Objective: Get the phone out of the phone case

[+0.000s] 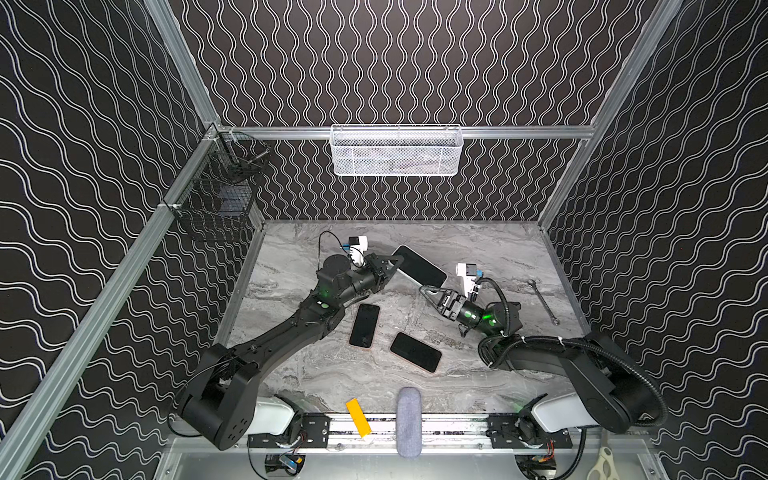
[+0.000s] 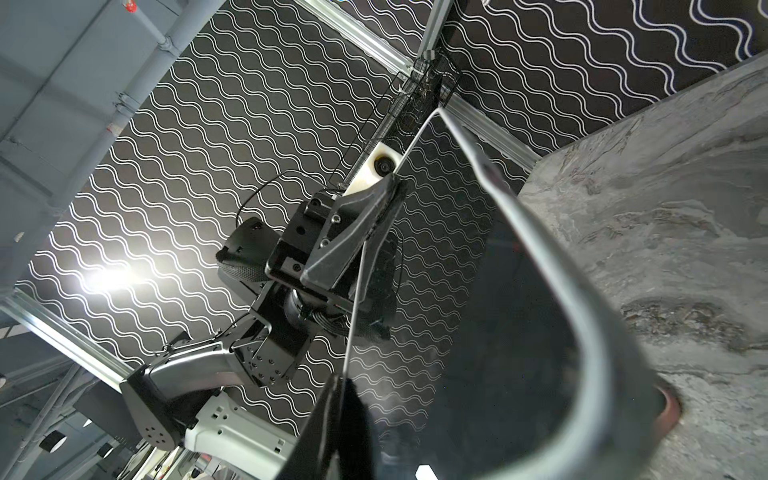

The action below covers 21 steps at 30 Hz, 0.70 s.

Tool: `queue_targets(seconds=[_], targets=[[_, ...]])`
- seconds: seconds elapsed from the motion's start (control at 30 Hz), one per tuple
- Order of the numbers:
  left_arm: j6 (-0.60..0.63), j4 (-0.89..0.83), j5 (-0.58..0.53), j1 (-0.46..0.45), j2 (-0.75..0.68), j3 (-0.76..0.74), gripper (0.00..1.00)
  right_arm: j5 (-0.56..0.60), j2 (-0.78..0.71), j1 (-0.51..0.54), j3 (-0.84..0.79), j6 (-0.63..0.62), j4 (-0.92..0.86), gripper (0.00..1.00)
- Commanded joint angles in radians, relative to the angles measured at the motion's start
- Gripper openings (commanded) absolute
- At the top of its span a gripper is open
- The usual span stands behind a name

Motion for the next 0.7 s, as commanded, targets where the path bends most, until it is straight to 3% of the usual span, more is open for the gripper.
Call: queue_targets(seconds=[0.0, 0.17, 0.43, 0.67], targets=[[0.002, 0.067, -0.015, 0.002, 0.011, 0.017, 0.0, 0.033, -0.025, 0.0, -0.009, -0.021, 0.023, 0.24], [-0.006, 0.076, -0.013, 0.002, 0.028, 0.034, 0.0, 0.055, -0.04, 0.001, -0.016, -0.035, -0.004, 0.15], [-0.031, 0.099, -0.027, 0.002, 0.042, 0.031, 0.0, 0.075, -0.02, 0.013, -0.027, -0.073, 0.006, 0.15], [-0.071, 0.112, -0.033, 0.002, 0.045, 0.04, 0.0, 0.137, -0.026, 0.051, -0.064, -0.271, -0.028, 0.1]])
